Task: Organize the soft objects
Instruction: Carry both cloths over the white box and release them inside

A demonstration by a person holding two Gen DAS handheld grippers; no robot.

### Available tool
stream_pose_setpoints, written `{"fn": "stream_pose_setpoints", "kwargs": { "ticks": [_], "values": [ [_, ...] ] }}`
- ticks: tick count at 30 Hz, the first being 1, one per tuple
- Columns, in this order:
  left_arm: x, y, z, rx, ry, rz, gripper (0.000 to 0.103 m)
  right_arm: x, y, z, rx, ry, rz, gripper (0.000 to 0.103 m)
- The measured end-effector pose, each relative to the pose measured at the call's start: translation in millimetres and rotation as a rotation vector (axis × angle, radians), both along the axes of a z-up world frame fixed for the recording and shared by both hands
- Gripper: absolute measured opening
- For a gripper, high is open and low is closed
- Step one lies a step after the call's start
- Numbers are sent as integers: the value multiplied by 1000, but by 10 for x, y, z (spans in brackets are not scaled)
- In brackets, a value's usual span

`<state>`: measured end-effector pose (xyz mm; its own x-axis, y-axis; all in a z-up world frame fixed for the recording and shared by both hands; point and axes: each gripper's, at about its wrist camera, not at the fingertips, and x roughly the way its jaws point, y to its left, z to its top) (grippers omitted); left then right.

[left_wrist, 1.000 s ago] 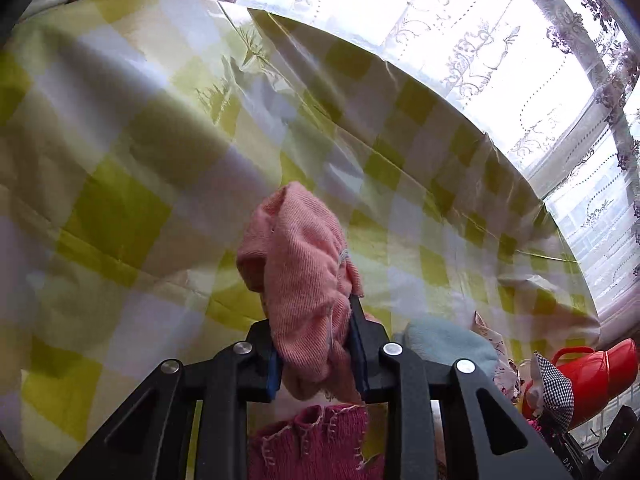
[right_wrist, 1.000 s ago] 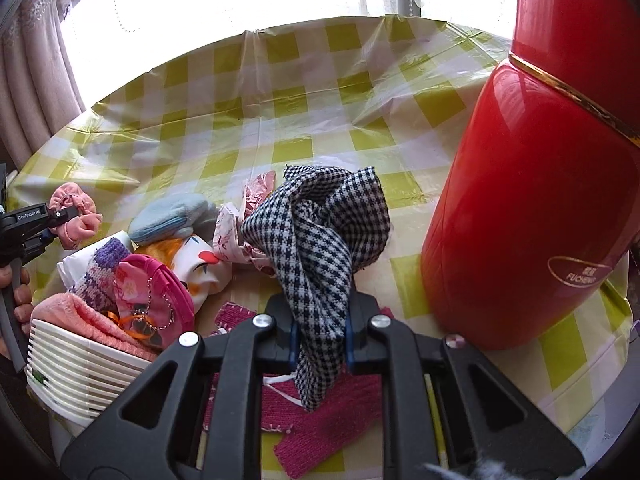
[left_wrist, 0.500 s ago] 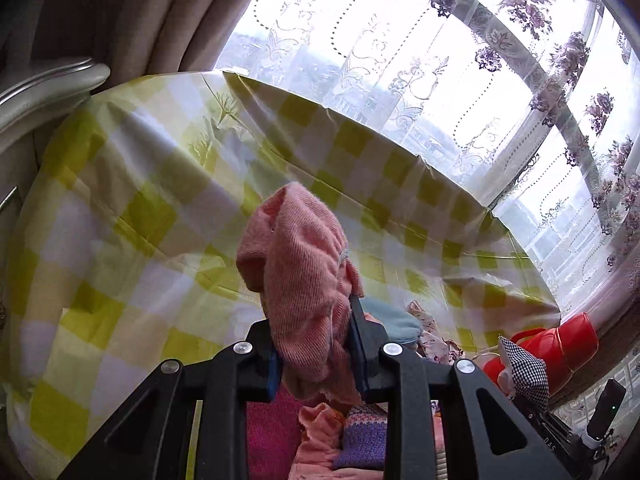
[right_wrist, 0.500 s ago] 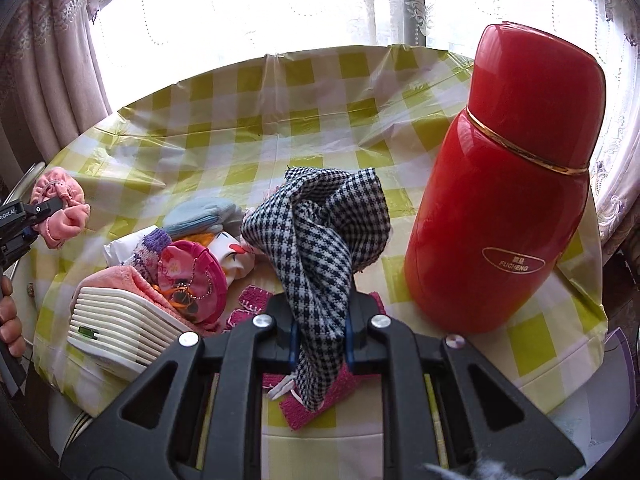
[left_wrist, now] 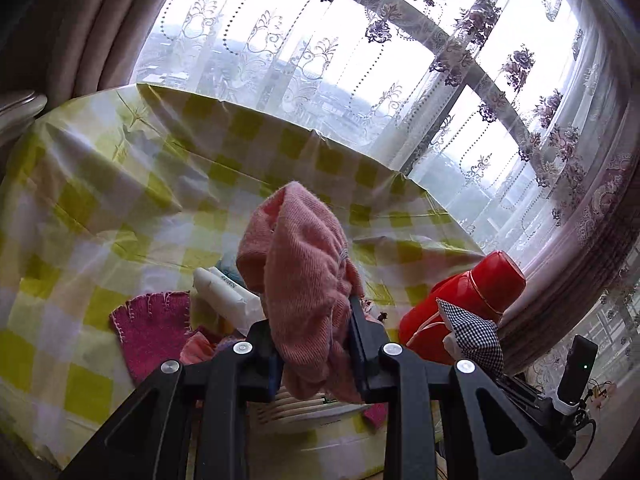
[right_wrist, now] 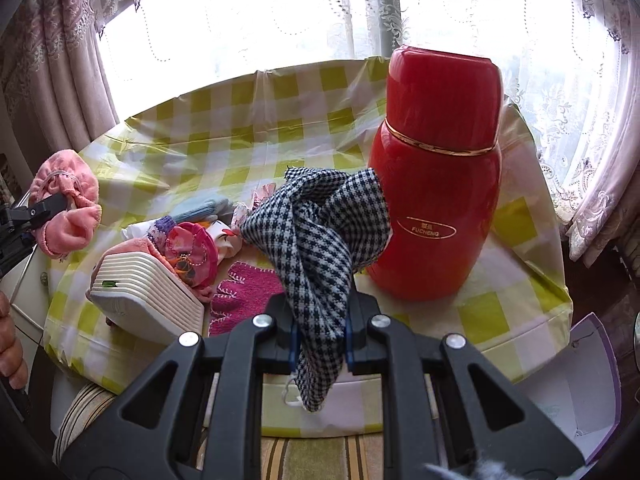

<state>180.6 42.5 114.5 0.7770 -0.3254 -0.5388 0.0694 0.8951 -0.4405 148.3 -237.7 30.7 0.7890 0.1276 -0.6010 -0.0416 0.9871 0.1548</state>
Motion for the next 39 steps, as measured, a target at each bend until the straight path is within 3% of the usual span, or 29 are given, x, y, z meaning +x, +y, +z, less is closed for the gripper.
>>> {"fn": "stream_pose_setpoints", "kwargs": {
  "ticks": [11,24,39],
  "values": [
    [-212,-845,110,-1,2,-194,28,-371,-632,45,-22,-6,-108,19],
    [-451,-1798,-165,-21,88,-414,29,-685,-1418,-101,-42,50,-263,19],
    [-734,-2682,-417,-15,175,-640,32,-1002,-1908,-380,-44,154,-362,22]
  ]
}}
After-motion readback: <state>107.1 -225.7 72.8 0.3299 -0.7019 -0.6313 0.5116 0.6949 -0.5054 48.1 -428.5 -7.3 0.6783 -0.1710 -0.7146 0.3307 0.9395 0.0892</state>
